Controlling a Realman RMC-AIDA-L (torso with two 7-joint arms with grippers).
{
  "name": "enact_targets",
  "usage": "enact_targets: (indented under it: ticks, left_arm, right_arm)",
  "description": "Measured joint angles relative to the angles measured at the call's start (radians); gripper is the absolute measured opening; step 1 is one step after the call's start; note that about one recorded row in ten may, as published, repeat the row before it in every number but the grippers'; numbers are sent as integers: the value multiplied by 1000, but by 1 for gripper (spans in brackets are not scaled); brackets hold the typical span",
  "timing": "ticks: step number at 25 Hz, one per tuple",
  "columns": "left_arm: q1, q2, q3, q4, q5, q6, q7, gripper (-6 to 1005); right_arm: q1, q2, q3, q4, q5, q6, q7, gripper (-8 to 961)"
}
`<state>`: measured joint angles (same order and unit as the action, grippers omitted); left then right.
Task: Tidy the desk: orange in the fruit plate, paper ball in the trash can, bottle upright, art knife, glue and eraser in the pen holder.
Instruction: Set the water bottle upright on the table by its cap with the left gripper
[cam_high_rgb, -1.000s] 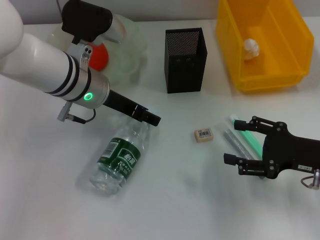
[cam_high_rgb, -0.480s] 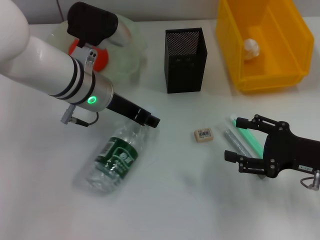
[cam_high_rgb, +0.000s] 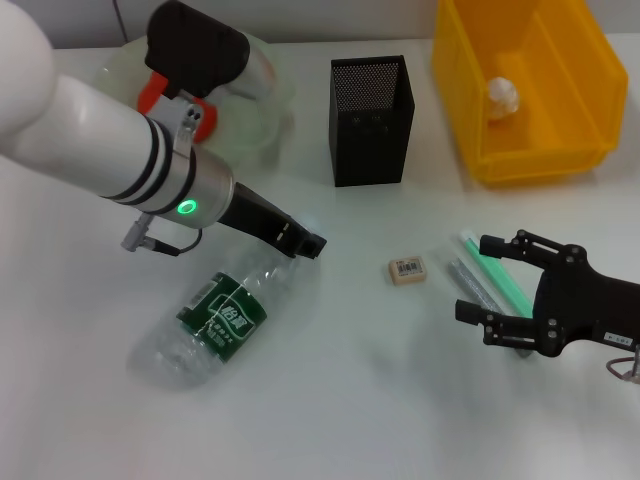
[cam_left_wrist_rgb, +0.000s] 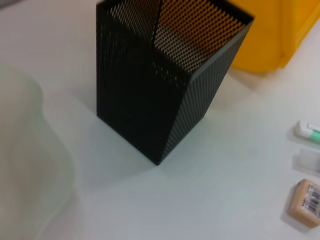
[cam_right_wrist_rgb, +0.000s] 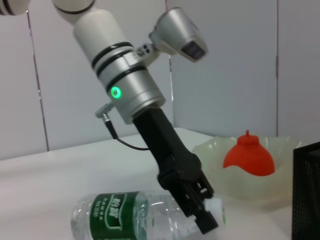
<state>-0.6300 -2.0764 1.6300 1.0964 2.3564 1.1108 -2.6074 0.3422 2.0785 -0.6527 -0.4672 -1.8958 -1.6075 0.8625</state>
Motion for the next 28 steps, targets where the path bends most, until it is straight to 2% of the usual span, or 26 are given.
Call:
enact_targets:
  ticks: [2, 5, 6, 7, 8, 12, 13, 15, 16, 17, 18, 21, 22, 23, 28]
  left_arm:
    - [53, 3, -13, 70, -11, 10, 26, 447]
    - [87, 5, -42, 99, -53, 22, 70, 452]
    - [104, 6, -70, 103, -92, 31, 110, 453]
    - [123, 6, -134, 85, -185, 60, 203, 455]
    - [123, 6, -134, 85, -185, 60, 203, 456]
    - [123, 9, -375, -99, -415, 201, 484, 462]
    - [123, 9, -375, -99, -415, 201, 484, 464]
    - [118, 10, -497, -204, -483, 271, 635, 467]
    - [118, 11, -522, -225, -494, 286, 667, 469]
    - [121, 13, -625, -304, -527, 336, 795, 470]
    - [121, 13, -625, -304, -527, 336, 795, 472]
    - [141, 13, -744, -390, -569, 389, 973, 476]
    - [164, 12, -812, -468, -629, 426, 1127, 478]
    - [164, 12, -812, -468, -629, 426, 1127, 479]
    - [234, 10, -920, -650, -778, 526, 1539, 487]
  right_arm:
    - [0, 0, 9, 1, 0, -3, 0, 846]
    - [0, 1, 21, 2, 0, -18, 0, 846]
    - [0, 2, 26, 4, 0, -25, 0, 846]
    - [1, 2, 31, 5, 0, -31, 0, 846]
    - [3, 2, 37, 9, 0, -39, 0, 846]
    - [15, 3, 55, 30, 12, -75, 0, 846]
    - [15, 3, 55, 30, 12, -75, 0, 846]
    - [19, 3, 56, 44, 35, -92, 4, 846]
    - [20, 3, 56, 51, 47, -101, 5, 846]
    - [21, 3, 56, 59, 60, -111, 6, 846]
    - [21, 3, 56, 63, 69, -117, 6, 846]
    - [26, 3, 57, 78, 92, -135, 9, 846]
    - [28, 3, 58, 86, 99, -146, 11, 846]
    - [28, 3, 58, 86, 99, -146, 11, 846]
    - [33, 4, 64, 115, 129, -167, 13, 846]
